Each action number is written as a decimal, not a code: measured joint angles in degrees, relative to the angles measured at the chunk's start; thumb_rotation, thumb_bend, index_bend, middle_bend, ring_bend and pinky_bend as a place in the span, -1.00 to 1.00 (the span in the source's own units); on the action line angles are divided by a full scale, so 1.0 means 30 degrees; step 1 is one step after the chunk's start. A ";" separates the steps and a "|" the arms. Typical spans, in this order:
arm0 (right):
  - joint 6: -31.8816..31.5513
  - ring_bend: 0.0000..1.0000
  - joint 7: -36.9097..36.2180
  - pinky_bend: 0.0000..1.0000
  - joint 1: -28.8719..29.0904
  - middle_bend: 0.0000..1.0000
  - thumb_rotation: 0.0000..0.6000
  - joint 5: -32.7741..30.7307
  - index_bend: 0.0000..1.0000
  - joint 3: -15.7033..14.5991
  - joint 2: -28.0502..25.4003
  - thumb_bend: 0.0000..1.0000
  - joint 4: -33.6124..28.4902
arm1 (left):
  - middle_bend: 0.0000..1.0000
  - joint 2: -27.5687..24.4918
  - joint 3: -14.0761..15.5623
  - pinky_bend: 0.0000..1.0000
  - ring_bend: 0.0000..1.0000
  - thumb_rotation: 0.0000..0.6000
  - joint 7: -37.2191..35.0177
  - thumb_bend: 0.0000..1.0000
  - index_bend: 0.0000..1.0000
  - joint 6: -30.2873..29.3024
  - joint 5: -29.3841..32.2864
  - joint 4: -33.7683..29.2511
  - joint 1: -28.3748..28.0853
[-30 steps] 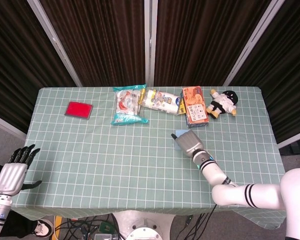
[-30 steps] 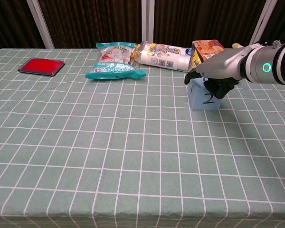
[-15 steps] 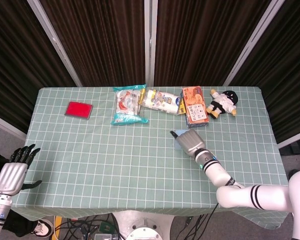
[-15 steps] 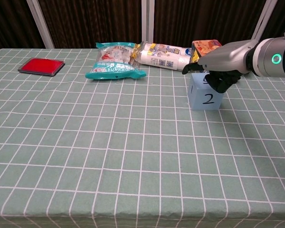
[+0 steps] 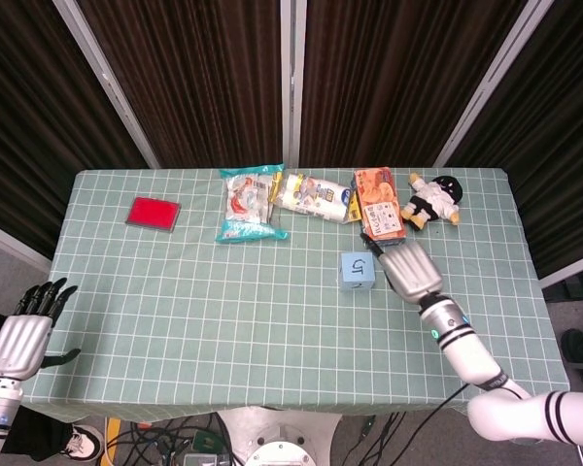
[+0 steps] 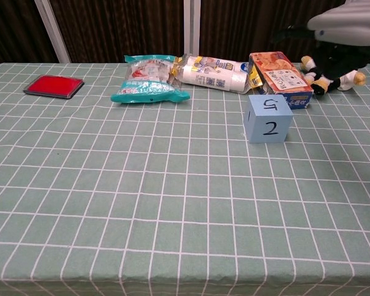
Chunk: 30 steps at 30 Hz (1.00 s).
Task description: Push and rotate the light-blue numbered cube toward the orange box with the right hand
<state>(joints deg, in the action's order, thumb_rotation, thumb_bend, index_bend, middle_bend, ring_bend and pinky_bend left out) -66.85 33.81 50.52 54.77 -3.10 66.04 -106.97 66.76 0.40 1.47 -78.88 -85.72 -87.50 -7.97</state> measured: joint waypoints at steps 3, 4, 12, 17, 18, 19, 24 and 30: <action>-0.2240 0.62 -0.1201 0.42 -0.1916 0.83 1.00 0.2523 -1.00 -0.0564 -0.0415 1.00 0.0097 | -1.00 0.0012 -0.0034 -0.87 -1.00 1.00 0.0120 -0.86 -0.83 -0.0051 -0.0032 -0.0093 -0.0014; -0.2960 0.62 -0.1627 0.42 -0.2547 0.83 1.00 0.3284 -1.00 -0.0740 -0.0488 1.00 0.0226 | -1.00 0.0022 -0.0044 -0.87 -1.00 1.00 0.0178 -0.86 -0.83 -0.0058 -0.0049 -0.0138 -0.0028; -0.9069 0.62 -0.5711 0.42 -0.7915 0.83 1.00 0.7650 -0.99 -0.1639 -0.0325 1.00 0.3870 | -1.00 0.0029 -0.0004 -0.87 -1.00 1.00 0.0771 -0.86 -0.83 -0.0103 -0.0230 -0.0633 -0.0083; -1.0687 0.33 -0.8321 0.25 -1.0427 0.53 1.00 0.8474 -0.97 -0.1788 -0.0113 0.65 0.6335 | -1.00 0.0003 0.0088 -0.87 -1.00 1.00 0.1169 -0.86 -0.83 -0.0183 -0.0263 -0.0936 0.0002; -1.0779 0.20 -0.8899 0.16 -1.0988 0.41 1.00 0.8568 -0.97 -0.1861 -0.0107 0.46 0.6781 | -1.00 0.0013 0.0103 -0.87 -1.00 1.00 0.1227 -0.86 -0.83 -0.0206 -0.0264 -0.0981 0.0024; -1.0804 -0.05 -0.9278 -0.01 -1.1386 0.19 1.00 0.8629 -0.98 -0.1920 -0.0110 0.10 0.7086 | -1.00 0.0034 0.0119 -0.87 -1.00 1.00 0.1304 -0.86 -0.83 -0.0231 -0.0263 -0.1033 0.0050; -1.0178 -1.00 -1.0589 -0.90 -1.2734 -0.96 1.00 0.8702 -1.00 -0.2224 -0.0366 -0.96 0.7865 | -1.00 0.0052 0.0156 -0.87 -1.00 1.00 0.1693 -0.86 -0.83 -0.0354 -0.0280 -0.1392 0.0130; -0.9974 -1.00 -1.1631 -1.00 -1.3638 -1.00 1.00 0.9104 -1.00 -0.2104 -0.0471 -1.00 0.8179 | -1.00 -0.0200 0.0068 -0.87 -1.00 1.00 0.2015 -0.86 -0.83 -0.0502 -0.0287 -0.1906 0.0144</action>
<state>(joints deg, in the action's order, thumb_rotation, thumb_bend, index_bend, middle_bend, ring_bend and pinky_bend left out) -96.77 -1.08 9.61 82.09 -9.42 64.63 -82.43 66.16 0.61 7.51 -80.39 -86.58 -93.22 -7.54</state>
